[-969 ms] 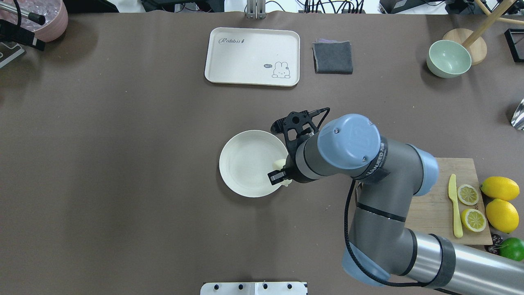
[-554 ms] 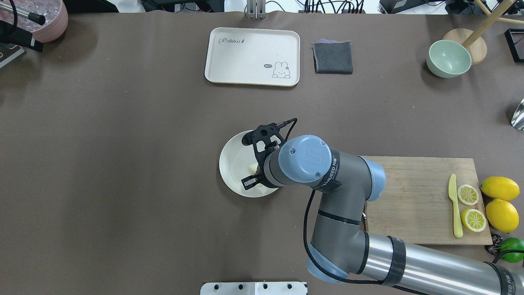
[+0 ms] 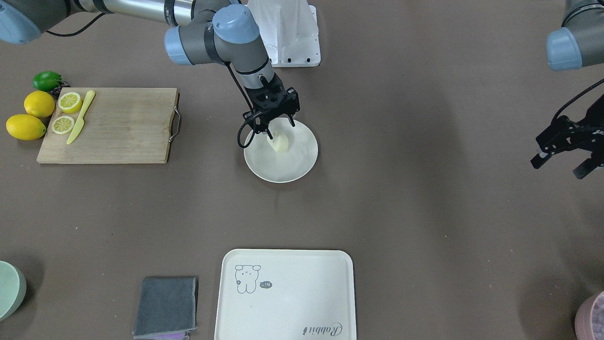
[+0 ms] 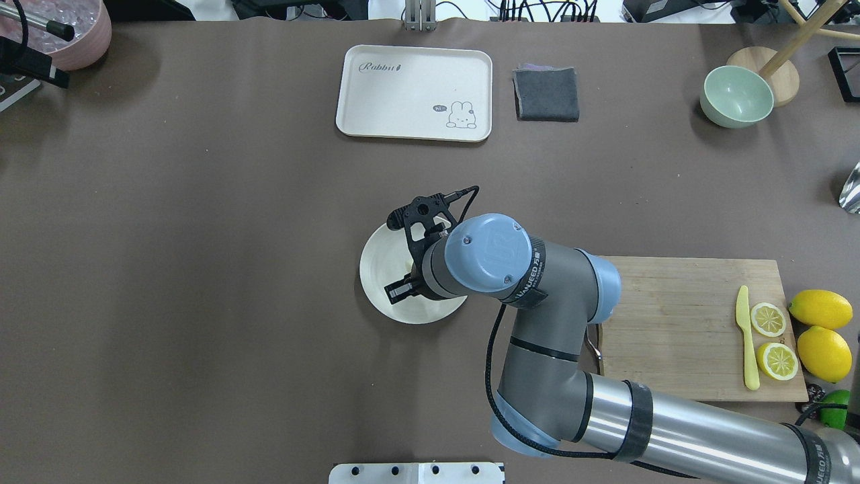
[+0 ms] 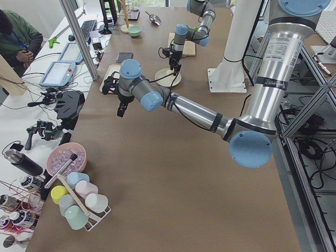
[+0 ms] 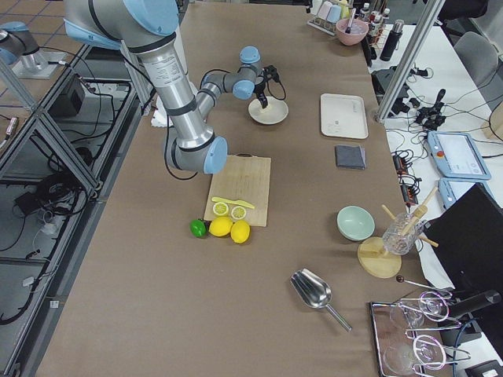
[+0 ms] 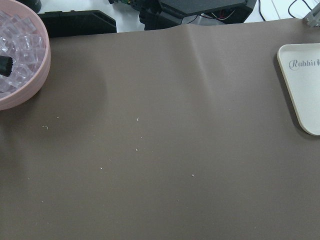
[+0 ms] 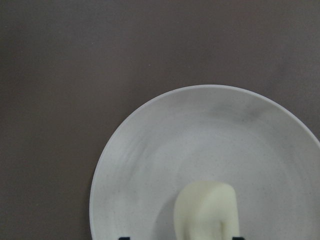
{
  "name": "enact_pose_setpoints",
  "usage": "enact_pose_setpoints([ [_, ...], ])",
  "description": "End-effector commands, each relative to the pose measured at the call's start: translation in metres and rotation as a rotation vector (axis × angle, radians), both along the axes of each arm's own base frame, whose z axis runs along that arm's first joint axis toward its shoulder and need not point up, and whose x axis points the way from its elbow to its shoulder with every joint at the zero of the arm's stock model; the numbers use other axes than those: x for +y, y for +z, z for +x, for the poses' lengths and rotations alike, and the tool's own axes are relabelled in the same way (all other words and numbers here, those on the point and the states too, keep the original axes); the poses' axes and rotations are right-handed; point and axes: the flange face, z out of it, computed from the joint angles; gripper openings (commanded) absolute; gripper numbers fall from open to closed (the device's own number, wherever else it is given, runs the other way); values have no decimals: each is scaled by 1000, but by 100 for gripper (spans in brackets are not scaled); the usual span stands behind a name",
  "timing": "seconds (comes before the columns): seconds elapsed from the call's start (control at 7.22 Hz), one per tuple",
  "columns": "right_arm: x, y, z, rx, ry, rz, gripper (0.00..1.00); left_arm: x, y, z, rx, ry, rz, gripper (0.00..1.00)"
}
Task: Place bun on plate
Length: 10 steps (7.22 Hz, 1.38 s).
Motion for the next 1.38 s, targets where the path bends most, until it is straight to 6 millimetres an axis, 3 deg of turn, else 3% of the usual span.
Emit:
enact_pose_setpoints([
  [0.0, -11, -6, 7, -8, 19, 2, 100, -2, -4, 2, 1, 2, 8, 98],
  [0.28, -39, -9, 30, -14, 58, -5, 100, -1, -6, 4, 1, 7, 16, 98],
  [0.42, -69, -5, 55, -14, 88, -23, 100, 1, -3, 3, 2, 8, 31, 98],
  [0.55, -105, 1, 92, -21, 74, -87, 100, -10, 1, -4, -5, -9, 24, 98],
  [0.69, -130, 23, 121, 11, 76, -141, 100, -21, 9, -27, -10, -52, -2, 98],
  [0.83, -157, 51, 161, 23, 104, -189, 100, -32, 28, -72, -17, -126, -48, 98],
  [0.97, -186, 74, 212, 25, 124, -215, 100, -44, 62, -103, -30, -177, -116, 98],
  [1.11, -212, 92, 255, 55, 115, -179, 100, -61, 81, -130, -39, -213, -200, 98],
  [1.25, -237, 105, 305, 102, 107, -162, 100, -63, 88, -158, -81, -190, -234, 98],
])
